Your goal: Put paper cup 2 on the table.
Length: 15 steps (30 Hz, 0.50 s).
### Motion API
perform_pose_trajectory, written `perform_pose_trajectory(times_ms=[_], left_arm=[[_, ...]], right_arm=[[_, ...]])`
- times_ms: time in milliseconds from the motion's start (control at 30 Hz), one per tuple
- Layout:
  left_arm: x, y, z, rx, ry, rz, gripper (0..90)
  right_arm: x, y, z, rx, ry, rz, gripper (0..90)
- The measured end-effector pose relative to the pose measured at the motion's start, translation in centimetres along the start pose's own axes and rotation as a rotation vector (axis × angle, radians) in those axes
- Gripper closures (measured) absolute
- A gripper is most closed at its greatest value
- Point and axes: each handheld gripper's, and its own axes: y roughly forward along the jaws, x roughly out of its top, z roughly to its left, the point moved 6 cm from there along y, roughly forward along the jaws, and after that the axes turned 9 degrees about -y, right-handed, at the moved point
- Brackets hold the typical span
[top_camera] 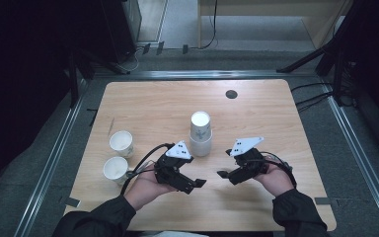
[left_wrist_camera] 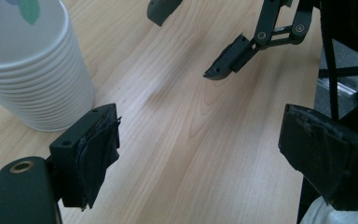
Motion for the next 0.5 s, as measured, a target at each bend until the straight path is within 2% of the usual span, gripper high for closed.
perform_pose_trajectory(times_ms=[233,500], left_arm=[[-0.6,0.7,-0.1,0.004,0.004,0.009,13.0],[-1.3,1.5,0.3,0.045,0.010,0.036,12.9]], right_arm=[[0.2,0.3,0.4,0.013,-0.015,0.001,20.8],[0.2,0.4,0.6,0.019,-0.025,0.013,20.8]])
